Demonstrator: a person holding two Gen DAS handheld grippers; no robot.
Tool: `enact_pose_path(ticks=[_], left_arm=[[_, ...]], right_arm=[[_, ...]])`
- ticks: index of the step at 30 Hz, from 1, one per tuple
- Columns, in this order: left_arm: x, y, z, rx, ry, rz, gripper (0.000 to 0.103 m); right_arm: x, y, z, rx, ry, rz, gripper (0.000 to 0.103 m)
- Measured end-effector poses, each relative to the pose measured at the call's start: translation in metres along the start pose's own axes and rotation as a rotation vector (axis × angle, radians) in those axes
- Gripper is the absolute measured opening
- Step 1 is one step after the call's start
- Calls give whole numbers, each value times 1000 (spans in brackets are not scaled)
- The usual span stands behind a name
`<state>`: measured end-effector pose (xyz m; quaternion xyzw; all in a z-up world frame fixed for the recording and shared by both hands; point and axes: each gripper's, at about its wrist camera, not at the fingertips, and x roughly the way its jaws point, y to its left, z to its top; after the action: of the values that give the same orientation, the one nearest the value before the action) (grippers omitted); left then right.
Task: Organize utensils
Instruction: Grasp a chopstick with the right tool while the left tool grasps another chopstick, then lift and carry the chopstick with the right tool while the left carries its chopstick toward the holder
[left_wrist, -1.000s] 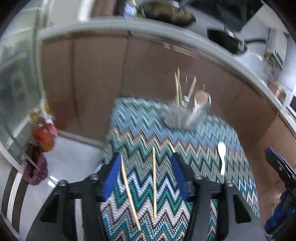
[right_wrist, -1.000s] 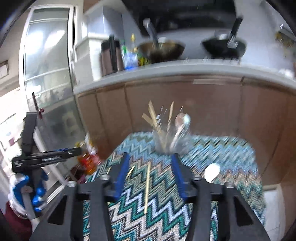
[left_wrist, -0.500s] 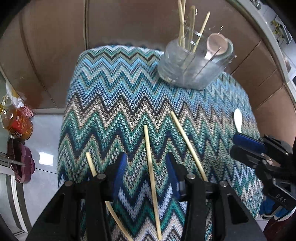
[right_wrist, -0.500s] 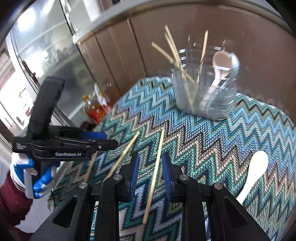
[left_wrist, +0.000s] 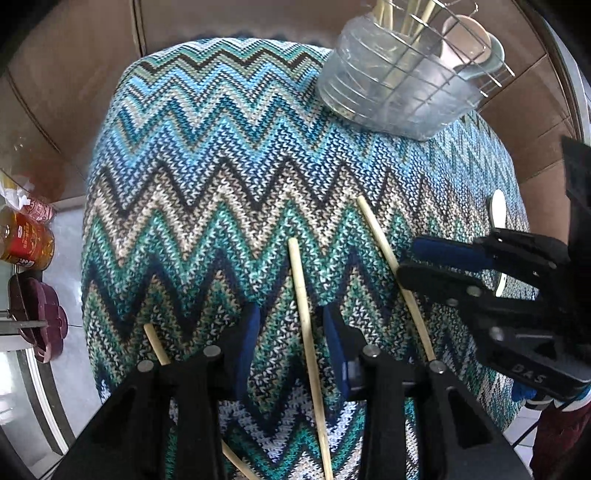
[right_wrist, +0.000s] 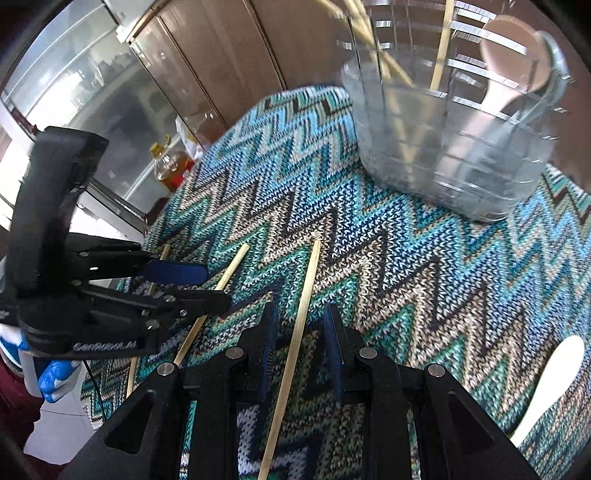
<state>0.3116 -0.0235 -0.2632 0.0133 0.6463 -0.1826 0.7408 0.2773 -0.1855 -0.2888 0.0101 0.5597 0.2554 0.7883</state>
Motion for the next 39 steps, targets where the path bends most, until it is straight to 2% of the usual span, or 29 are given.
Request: enact_pose_path(ticks=[6,8,11,18,24,28,33,39], left_arm=[[6,-4,7,25,34,53,23],[6,-2,8,30,39,74,17],[7,-4,9,39,42,97,15],[12,-18,16,37,47,155,11],[6,-11,10,-19,41,132,5],[-10,-10,2,-52,-9,118,5],[-46,-15,-12,-75,-109,80,5],[-98,-32,-44,-44,-276,67,5]], right_arm=[[29,1,14,-7,79,7,24],[35,2,18,-17,90,-6,14],[39,-1,22,-2,96,8,8],[30,-8,15,36,66,45,6],[2,-5,-2,43,13,67,6],[-31,0,-16,34,-53,77,6],[-66,8,-33,25,-134,73,6],[-113,26,-62,2,-243,63,7]])
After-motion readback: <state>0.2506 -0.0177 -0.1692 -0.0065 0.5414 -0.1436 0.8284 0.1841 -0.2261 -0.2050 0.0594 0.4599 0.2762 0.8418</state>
